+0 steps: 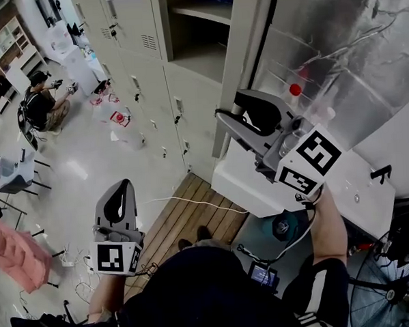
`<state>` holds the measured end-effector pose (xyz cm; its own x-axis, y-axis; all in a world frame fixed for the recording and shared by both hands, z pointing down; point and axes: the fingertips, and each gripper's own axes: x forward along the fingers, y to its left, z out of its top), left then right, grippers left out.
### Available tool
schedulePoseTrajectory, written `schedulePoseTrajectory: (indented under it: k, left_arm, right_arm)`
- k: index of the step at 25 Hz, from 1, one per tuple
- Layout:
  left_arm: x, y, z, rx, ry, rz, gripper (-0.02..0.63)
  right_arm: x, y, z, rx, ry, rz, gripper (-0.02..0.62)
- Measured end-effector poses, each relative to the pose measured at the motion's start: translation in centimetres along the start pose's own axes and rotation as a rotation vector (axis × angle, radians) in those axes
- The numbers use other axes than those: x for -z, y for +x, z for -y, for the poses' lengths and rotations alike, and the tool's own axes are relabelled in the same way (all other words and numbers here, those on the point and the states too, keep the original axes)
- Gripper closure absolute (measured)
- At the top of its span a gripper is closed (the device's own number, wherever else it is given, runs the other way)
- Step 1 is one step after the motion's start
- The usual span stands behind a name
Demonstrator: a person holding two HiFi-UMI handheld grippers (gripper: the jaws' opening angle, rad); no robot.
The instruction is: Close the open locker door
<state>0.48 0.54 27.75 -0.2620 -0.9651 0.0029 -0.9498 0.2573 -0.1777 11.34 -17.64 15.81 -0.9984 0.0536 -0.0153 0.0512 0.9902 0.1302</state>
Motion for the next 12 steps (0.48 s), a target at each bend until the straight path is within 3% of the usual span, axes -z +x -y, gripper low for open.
schedulePoseTrajectory:
  k: [12]
  left_arm:
    - [0.1,1.2,0.5,0.010,-0.008,-0.007,0.603]
  right_arm:
    - [0.0,0.9,-0.5,-0.042,-0.015,0.020,0.457]
